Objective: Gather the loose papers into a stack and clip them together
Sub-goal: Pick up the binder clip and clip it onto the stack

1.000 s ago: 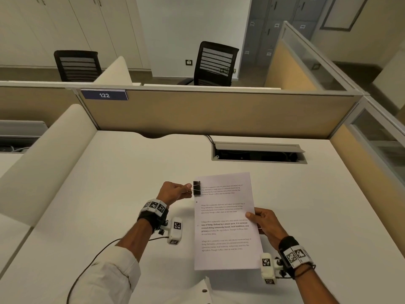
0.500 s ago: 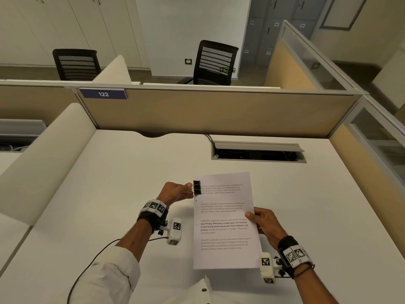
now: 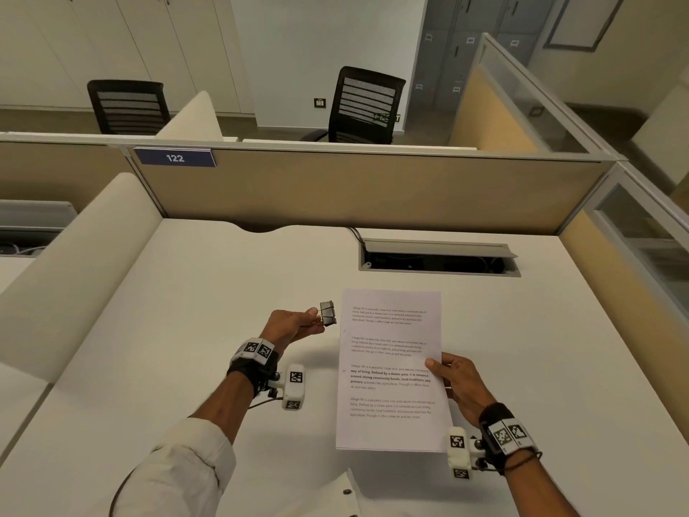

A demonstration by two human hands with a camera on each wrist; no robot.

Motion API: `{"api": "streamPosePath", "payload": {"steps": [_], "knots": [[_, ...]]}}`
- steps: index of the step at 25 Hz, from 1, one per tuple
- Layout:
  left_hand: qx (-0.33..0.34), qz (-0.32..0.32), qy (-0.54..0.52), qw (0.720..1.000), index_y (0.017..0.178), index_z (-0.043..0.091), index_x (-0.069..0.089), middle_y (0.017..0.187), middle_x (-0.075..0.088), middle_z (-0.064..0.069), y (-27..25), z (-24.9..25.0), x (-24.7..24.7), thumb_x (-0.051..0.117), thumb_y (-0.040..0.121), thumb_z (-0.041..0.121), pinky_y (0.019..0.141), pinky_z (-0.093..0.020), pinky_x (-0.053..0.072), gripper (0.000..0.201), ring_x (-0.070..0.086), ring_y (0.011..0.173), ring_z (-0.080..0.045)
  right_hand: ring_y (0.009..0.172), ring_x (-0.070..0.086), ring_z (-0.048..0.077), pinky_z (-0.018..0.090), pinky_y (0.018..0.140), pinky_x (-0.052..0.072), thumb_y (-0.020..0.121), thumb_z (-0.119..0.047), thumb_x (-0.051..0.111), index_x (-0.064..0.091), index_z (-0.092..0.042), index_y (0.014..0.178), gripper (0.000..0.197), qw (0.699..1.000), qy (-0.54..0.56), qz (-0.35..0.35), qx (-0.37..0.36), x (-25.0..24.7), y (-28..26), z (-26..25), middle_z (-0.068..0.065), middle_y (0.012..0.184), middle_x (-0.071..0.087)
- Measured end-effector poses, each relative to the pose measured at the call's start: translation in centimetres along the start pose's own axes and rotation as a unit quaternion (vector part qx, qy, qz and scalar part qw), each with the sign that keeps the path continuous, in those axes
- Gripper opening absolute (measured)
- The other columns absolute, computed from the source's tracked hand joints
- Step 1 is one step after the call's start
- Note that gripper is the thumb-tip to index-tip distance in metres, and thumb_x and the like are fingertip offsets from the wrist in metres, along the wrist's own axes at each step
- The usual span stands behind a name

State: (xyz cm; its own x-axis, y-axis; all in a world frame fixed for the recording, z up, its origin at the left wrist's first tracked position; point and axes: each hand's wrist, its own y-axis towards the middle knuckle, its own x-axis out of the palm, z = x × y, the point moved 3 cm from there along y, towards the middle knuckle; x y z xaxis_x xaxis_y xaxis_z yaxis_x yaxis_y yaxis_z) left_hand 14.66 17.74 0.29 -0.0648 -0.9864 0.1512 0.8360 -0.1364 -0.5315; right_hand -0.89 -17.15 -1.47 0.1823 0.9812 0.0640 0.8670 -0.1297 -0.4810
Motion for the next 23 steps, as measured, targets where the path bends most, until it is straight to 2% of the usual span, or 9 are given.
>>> {"api": "streamPosePath", "payload": {"steps": [5,10,13,17,21,23], "knots": [[-0.007,0.000,0.002,1.000,0.110,-0.017,0.071,0.102,0.078,-0.028,-0.2,-0.1,0.5,0.079,0.089,0.016,0.089,-0.026,0.062,0.040,0.077,0.104,-0.038,0.092,0.076,0.030,0.040,0.076,0.061,0.096,-0.018,0.069,0.075,-0.007,0.118,0.024,1.000,-0.011,-0.003,-0.001,0.4,0.2,0.0,0.014,0.110,0.080],[0.003,-0.002,0.022,1.000,0.108,-0.019,0.071,0.103,0.078,-0.028,-0.4,0.4,1.0,0.079,0.089,0.016,0.087,-0.026,0.063,0.040,0.076,0.104,-0.040,0.087,0.076,0.027,0.037,0.071,0.061,0.097,-0.017,0.068,0.075,-0.007,0.116,0.022,1.000,-0.021,-0.002,-0.005,0.8,0.2,-0.2,0.014,0.108,0.080],[0.012,-0.007,0.041,0.999,0.108,-0.021,0.071,0.105,0.076,-0.032,-0.6,0.6,1.3,0.079,0.089,0.017,0.085,-0.027,0.063,0.042,0.075,0.104,-0.042,0.091,0.075,0.029,0.038,0.075,0.061,0.096,-0.017,0.069,0.075,-0.008,0.117,0.024,0.999,-0.034,-0.010,-0.009,1.1,0.1,-0.3,0.014,0.108,0.080],[0.026,-0.016,0.089,0.996,0.106,-0.019,0.072,0.101,0.077,-0.030,-0.8,1.1,1.6,0.080,0.088,0.024,0.093,-0.033,0.062,0.048,0.077,0.101,-0.039,0.095,0.075,0.032,0.042,0.080,0.062,0.096,-0.019,0.069,0.075,-0.009,0.117,0.024,0.999,-0.044,-0.016,-0.010,1.2,0.0,-0.4,0.014,0.108,0.080],[0.018,-0.020,0.118,0.993,0.106,-0.015,0.073,0.102,0.078,-0.027,-1.4,1.7,2.1,0.078,0.089,0.034,0.079,-0.025,0.065,0.052,0.080,0.095,-0.033,0.092,0.075,0.029,0.038,0.075,0.061,0.096,-0.018,0.070,0.075,-0.009,0.116,0.023,0.999,-0.042,-0.013,-0.010,1.1,-0.1,-0.6,0.013,0.107,0.081],[0.003,-0.029,0.116,0.993,0.110,-0.009,0.072,0.106,0.079,-0.024,-1.8,1.7,2.1,0.076,0.088,0.045,0.082,-0.028,0.065,0.059,0.080,0.096,-0.031,0.092,0.075,0.030,0.037,0.073,0.061,0.096,-0.018,0.070,0.075,-0.008,0.116,0.024,0.999,-0.036,-0.012,-0.009,1.1,-0.1,-0.5,0.014,0.108,0.080]]}}
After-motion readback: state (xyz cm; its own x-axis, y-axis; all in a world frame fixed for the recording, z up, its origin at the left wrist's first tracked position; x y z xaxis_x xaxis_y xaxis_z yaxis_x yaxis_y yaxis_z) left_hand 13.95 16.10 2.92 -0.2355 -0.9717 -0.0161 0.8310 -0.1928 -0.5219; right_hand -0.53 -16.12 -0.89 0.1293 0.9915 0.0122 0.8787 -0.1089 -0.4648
